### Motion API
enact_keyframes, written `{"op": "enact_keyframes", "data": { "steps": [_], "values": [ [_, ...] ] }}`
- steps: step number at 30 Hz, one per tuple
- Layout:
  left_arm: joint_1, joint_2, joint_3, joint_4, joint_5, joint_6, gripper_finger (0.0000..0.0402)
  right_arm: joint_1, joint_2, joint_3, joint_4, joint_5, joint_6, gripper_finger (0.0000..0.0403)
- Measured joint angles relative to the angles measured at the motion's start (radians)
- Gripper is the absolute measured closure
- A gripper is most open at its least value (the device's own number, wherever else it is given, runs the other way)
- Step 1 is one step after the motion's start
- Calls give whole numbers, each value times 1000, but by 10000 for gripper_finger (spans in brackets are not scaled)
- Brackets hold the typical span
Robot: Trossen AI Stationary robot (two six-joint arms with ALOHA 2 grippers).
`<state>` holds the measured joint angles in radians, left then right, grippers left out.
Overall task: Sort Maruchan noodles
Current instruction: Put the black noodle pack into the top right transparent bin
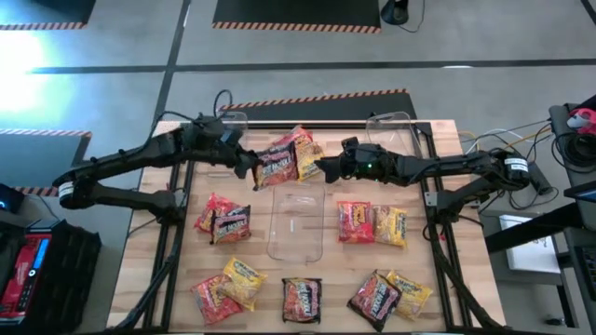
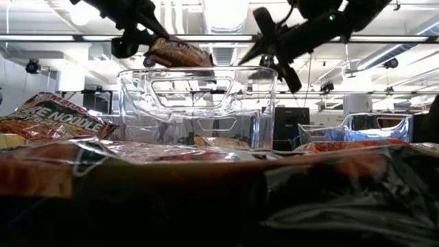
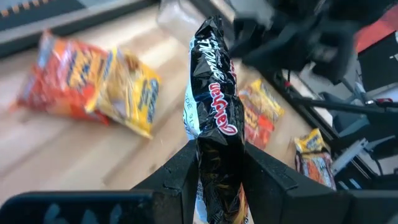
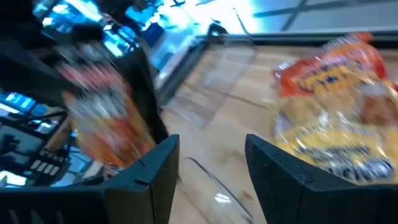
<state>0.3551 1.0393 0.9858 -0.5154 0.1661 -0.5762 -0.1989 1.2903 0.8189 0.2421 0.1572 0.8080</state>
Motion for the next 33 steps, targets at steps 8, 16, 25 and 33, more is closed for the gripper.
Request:
{"op": "enact_keyframes", "data": {
  "steps": [8,16,25,33],
  "values": [
    [-45,1,-47,61,37,-9,311,-45,1,162,-122,-215,-115,218],
    [-54,44,-48,97,229,-10,311,-112,16,406,-462,-559,-168,176],
    [-104,124,-48,270,321,-24,311,-108,71,549,-701,-724,-247,160],
    [-162,210,-38,385,351,-70,311,-91,117,549,-710,-829,-245,170]
  ]
}}
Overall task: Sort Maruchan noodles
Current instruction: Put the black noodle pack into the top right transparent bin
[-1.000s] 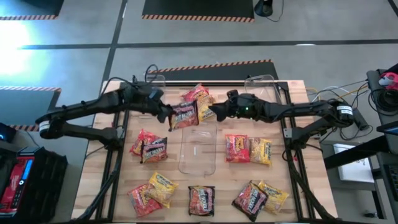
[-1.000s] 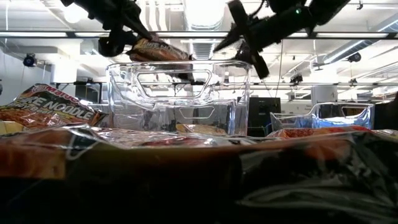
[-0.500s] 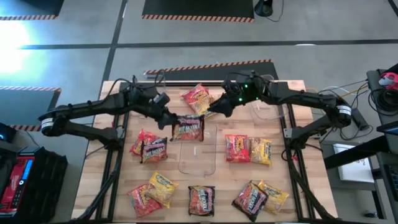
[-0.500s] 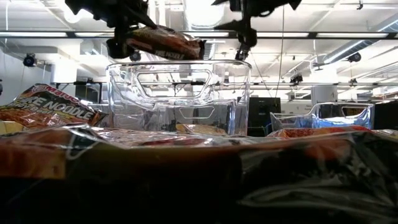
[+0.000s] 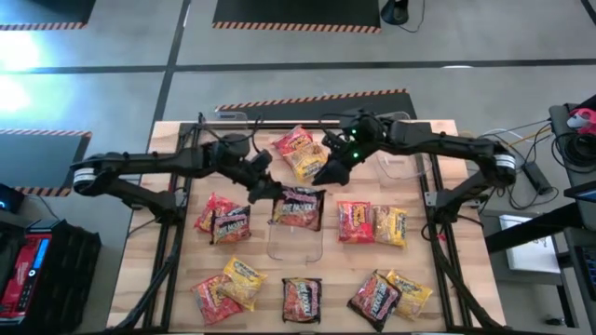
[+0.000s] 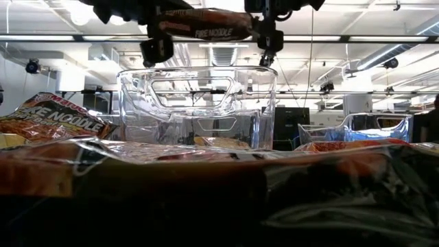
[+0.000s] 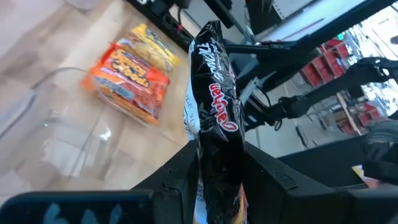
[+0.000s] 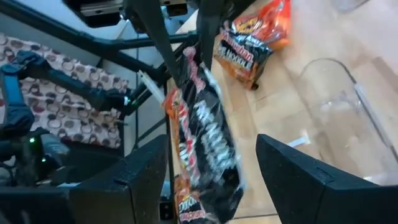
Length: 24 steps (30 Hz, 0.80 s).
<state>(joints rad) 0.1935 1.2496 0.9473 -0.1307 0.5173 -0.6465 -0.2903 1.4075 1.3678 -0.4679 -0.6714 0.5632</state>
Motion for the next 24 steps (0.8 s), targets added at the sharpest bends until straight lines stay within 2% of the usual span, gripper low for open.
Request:
{"op": "enact_keyframes", "data": {
  "steps": [7,15,24],
  "values": [
    [-16,39,30,45,0,4,311,31,20,0,0,-70,-20,168],
    [-16,77,40,123,0,5,311,83,21,0,1,-70,-51,169],
    [-17,87,41,172,18,-2,311,90,21,-1,0,-62,-51,172]
  ]
}}
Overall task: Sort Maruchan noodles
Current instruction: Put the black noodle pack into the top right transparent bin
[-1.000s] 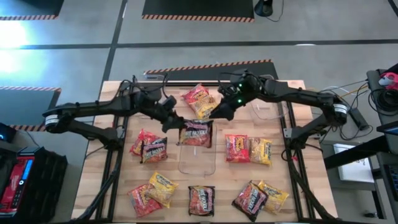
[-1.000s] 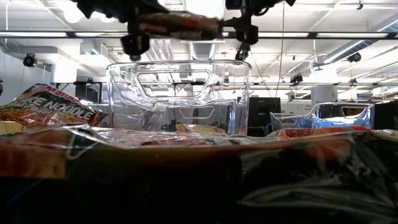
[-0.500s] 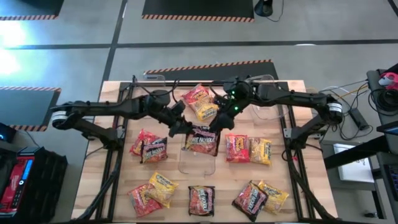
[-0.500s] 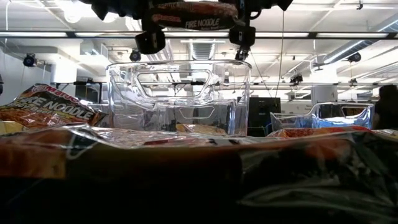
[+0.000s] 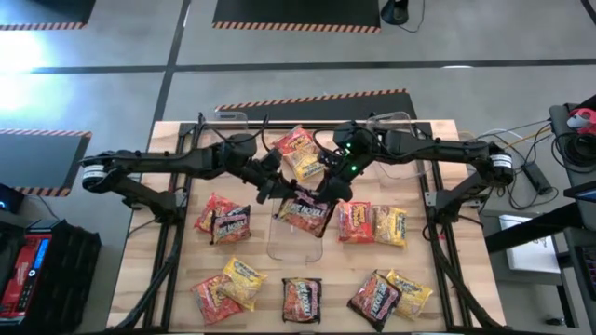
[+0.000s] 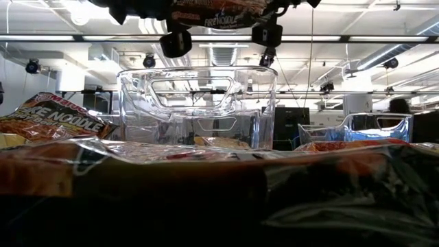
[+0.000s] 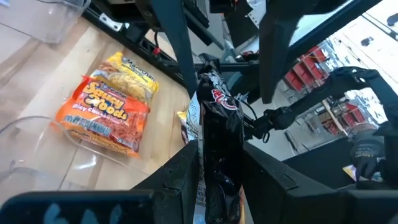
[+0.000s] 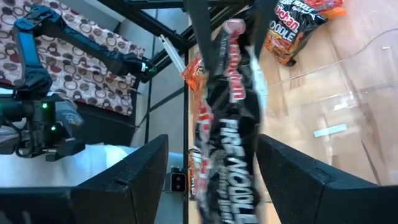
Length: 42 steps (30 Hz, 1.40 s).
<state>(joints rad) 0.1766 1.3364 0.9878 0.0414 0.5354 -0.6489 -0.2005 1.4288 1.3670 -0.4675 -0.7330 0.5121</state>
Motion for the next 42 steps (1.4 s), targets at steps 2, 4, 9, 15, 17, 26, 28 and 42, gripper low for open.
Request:
{"op": "enact_keyframes", "data": {
  "steps": [2,4,9,15,17,26,28,42],
  "values": [
    [-5,-2,0,8,8,-1,311,-1,0,0,0,0,0,172],
    [-6,-2,0,12,10,-1,311,-5,0,0,0,0,0,172],
    [-7,-1,0,46,11,-12,311,-5,7,0,0,1,-20,172],
    [-7,-1,0,56,-4,-15,311,-5,11,-1,-1,1,-33,172],
    [-6,-1,0,56,-25,-15,311,-2,13,-1,-1,1,-33,172],
    [-5,-1,0,84,-79,-11,311,24,29,-1,1,1,-41,172],
    [-5,-1,0,101,-80,-11,311,26,38,-1,1,0,-42,172],
    [-5,-1,0,100,-81,-16,311,26,53,-1,0,-5,-42,239]
  ]
}}
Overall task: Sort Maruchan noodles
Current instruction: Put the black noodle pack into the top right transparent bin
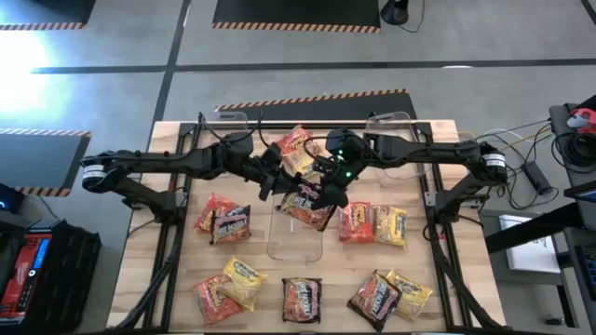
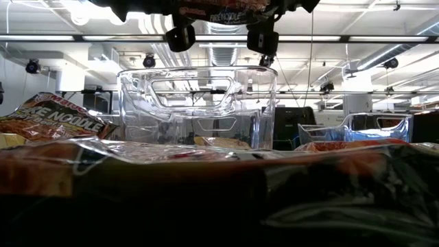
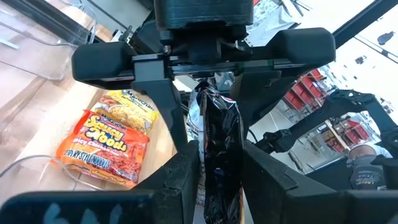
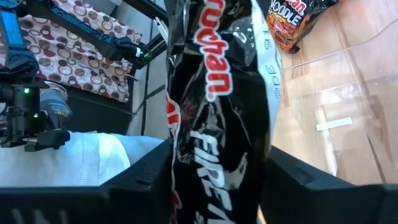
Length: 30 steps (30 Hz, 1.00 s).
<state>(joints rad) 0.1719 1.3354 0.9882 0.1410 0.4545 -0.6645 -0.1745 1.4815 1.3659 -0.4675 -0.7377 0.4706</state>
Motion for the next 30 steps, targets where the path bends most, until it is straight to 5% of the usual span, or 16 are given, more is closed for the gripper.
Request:
{"op": "enact_keyframes", "data": {
  "steps": [7,19,30],
  "values": [
    [0,0,0,2,0,-8,289,0,0,0,-4,-4,3,300],
    [21,-1,0,-3,17,25,220,-35,-1,28,-139,-4,-1,298],
    [134,-1,0,-56,104,61,212,-169,-2,153,-471,1,-162,298]
  ]
}}
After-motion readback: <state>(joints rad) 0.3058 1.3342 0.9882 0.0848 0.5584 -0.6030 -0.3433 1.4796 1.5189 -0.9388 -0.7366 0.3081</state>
